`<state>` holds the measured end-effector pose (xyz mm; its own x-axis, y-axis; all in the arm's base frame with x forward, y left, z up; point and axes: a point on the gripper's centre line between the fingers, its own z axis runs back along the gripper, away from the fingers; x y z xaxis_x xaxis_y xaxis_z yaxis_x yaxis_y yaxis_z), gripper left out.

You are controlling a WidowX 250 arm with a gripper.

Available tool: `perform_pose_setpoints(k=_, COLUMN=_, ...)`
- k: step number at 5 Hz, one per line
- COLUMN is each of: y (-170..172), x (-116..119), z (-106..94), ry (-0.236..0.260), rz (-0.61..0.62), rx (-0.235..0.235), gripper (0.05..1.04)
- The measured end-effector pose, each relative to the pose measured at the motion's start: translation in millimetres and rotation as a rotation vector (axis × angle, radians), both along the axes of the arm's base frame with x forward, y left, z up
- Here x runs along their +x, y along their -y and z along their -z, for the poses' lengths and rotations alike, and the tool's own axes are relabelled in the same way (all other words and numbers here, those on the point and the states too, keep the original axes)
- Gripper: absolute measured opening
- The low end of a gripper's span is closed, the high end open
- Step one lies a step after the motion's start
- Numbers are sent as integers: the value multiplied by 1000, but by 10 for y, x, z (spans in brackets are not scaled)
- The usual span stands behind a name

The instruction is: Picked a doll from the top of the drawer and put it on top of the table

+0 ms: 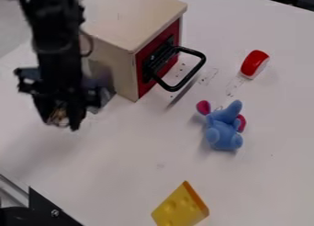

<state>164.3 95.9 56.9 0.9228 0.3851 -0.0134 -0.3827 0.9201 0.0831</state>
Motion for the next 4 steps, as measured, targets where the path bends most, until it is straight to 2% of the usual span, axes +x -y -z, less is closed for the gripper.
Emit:
perform_pose_setpoints(k=1, y=-108, x=-134, z=225, ry=38, rz=-40, rx=-31, gripper=491)
perform_pose_setpoints(k=2, y=-158, x=-78, z=401, ry=49, rz=-29, rx=-30, gripper=565)
perform_pose_setpoints(k=3, y=-151, x=-71, z=459, ry=34, rz=-5, rx=-34, gripper=845)
perform_pose_setpoints(k=4, y=-138, x=-102, z=424, ry=18, rz=26, rx=-38, gripper=1005)
